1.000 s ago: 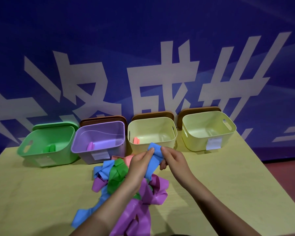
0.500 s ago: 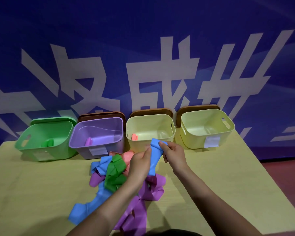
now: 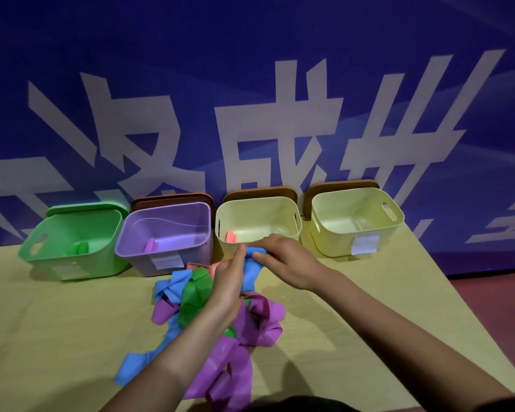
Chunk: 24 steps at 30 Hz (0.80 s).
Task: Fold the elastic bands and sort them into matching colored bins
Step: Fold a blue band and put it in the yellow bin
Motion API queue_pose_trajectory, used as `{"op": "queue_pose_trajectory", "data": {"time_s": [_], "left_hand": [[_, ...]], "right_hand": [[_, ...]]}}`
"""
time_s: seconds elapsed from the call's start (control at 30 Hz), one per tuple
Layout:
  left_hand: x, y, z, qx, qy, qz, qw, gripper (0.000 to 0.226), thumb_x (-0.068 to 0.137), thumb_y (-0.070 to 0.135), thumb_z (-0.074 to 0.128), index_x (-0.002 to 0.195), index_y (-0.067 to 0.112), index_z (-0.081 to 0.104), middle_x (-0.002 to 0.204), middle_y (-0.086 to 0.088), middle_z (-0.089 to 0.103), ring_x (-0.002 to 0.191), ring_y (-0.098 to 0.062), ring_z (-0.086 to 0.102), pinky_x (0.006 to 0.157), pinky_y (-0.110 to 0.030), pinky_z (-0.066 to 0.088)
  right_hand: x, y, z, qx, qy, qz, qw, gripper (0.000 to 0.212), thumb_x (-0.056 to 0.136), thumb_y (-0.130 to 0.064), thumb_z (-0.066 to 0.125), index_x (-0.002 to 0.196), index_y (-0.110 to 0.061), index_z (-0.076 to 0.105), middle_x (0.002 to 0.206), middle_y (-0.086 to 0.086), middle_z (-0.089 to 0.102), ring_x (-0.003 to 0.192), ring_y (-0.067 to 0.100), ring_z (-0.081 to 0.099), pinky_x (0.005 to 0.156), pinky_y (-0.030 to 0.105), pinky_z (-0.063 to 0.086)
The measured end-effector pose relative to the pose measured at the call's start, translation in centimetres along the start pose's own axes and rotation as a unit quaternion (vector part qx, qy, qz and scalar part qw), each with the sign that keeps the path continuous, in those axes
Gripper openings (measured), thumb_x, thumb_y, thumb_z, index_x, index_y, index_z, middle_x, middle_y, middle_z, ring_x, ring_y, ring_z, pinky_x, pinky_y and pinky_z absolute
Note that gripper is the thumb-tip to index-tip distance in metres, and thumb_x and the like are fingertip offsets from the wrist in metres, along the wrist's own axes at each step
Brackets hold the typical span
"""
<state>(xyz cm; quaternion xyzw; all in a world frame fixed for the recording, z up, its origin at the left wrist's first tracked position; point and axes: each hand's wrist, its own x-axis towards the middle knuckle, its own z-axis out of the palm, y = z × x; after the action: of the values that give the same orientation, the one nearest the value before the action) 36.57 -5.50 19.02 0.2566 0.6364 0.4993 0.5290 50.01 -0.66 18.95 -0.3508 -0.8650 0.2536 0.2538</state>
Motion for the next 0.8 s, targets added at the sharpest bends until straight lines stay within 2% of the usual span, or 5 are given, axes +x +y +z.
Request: {"op": "queue_pose_trajectory", "data": {"time_s": [0.13,0.33,0.47,0.67,0.8], "left_hand": [[0.0,0.7,-0.1,-0.039,-0.006,0.027,0.999,0.026,0.099,0.032,0.047,0.087,0.013,0.061,0.054,0.0,0.045,0.048,-0.013,0.038,0.04,-0.019,0.031],[-0.6,0.6,0.0,-0.016,-0.029,0.117,0.993,0.026,0.101,0.023,0.043,0.087,0.017,0.064,0.074,-0.009,0.062,0.067,-0.02,0.055,0.064,-0.033,0.043],[-0.8,0.1,-0.5,0.015,-0.053,0.142,0.988,0.026,0.101,0.02,0.042,0.084,0.015,0.061,0.063,0.0,0.058,0.055,-0.01,0.048,0.049,-0.021,0.037],[-0.2,-0.5,-1.1,0.026,-0.084,0.126,0.988,0.024,0.102,0.017,0.038,0.098,0.015,0.061,0.086,-0.014,0.062,0.076,-0.024,0.057,0.068,-0.034,0.046],[0.2,-0.6,-1.6,0.032,-0.113,0.096,0.988,0.024,0.102,0.019,0.041,0.101,0.01,0.063,0.078,-0.011,0.058,0.065,-0.016,0.053,0.055,-0.021,0.043]], "right_hand": [[-0.2,-1.6,-0.2,0.164,0.012,0.068,0.984,0.038,0.104,-0.025,0.033,0.129,-0.014,0.059,0.085,-0.019,0.06,0.08,-0.006,0.053,0.073,0.012,0.04],[0.1,-3.2,1.3,0.414,0.084,0.209,0.882,0.025,0.1,-0.027,0.046,0.091,-0.017,0.067,0.062,0.007,0.044,0.056,0.016,0.043,0.057,0.026,0.042],[-0.2,-3.1,1.1,0.453,0.086,0.228,0.857,0.038,0.097,-0.026,0.054,0.061,-0.02,0.062,0.056,0.002,0.041,0.051,0.016,0.037,0.054,0.028,0.035],[-0.5,-2.9,1.6,0.476,0.047,0.268,0.837,0.023,0.097,-0.021,0.052,0.086,-0.003,0.061,0.048,0.001,0.048,0.044,0.013,0.043,0.046,0.019,0.038],[-0.7,-2.4,2.3,0.499,0.077,0.264,0.822,0.015,0.096,-0.013,0.053,0.099,-0.005,0.066,0.05,-0.004,0.046,0.048,0.013,0.04,0.048,0.022,0.036]]}}
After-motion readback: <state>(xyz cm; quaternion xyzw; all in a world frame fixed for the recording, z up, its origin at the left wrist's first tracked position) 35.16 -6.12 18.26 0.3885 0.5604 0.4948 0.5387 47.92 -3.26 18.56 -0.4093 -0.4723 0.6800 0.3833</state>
